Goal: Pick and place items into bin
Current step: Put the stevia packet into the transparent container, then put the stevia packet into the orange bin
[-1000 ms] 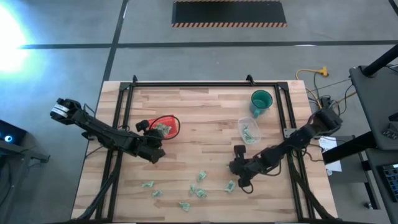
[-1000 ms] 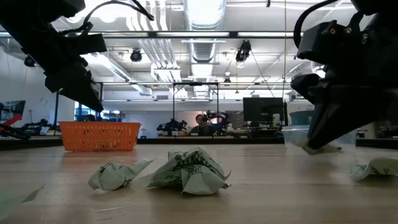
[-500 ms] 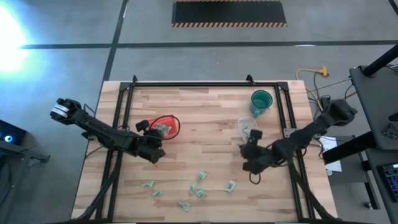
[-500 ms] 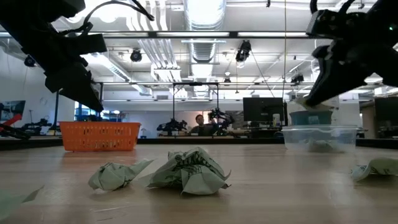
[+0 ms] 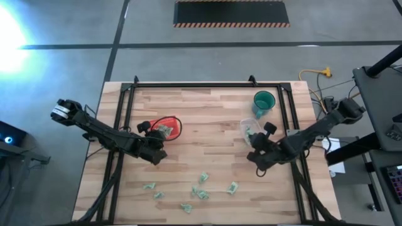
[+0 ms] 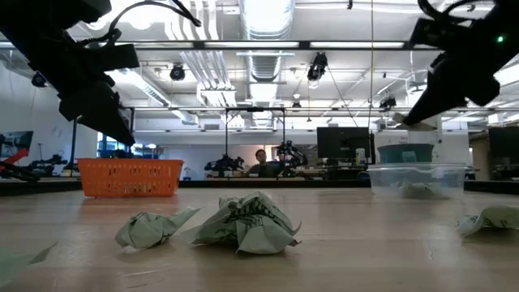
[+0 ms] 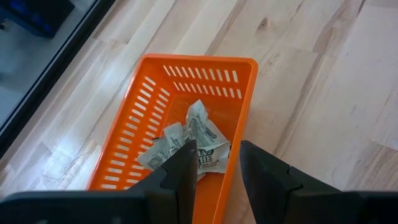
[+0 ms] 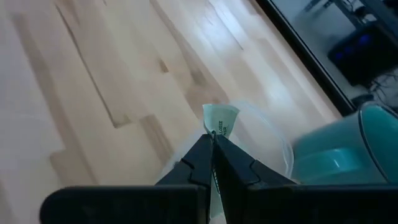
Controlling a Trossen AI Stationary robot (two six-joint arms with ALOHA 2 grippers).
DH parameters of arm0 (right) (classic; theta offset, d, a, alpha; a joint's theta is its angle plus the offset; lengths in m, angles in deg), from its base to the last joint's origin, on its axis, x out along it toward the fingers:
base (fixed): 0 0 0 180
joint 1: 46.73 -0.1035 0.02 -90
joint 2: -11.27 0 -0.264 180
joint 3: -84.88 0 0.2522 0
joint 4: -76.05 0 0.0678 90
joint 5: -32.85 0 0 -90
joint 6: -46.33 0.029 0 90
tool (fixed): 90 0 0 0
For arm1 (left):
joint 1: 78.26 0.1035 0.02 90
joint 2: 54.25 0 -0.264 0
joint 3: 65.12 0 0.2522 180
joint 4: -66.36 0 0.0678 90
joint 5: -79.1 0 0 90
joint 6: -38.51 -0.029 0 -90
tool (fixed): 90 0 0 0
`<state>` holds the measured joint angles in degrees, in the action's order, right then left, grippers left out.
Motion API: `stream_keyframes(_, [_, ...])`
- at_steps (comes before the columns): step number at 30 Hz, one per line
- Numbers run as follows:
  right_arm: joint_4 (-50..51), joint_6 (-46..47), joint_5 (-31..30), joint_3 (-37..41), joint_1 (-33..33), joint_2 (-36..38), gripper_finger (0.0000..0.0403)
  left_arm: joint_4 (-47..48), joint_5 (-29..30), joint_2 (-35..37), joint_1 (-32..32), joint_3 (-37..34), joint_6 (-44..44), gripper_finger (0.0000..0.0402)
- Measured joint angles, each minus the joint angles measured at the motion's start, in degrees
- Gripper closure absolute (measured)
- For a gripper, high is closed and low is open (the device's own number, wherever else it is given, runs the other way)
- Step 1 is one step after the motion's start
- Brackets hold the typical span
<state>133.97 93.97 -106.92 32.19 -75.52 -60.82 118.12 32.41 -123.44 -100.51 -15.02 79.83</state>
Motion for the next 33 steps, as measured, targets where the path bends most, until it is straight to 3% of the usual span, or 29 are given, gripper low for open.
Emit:
stream_keyframes(21, [0.8, 6.4, 0.1, 3.5, 3.0, -0.3, 0.0391, 0.0, 0.0, 0.0, 0.0, 0.0, 0.0, 0.0297])
stream_keyframes(33, [5.0, 10.6, 0.2, 4.3, 2.9, -0.3, 0.0304, -0.1, -1.1, 0.0, -0.1, 0.0, 0.0, 0.0297])
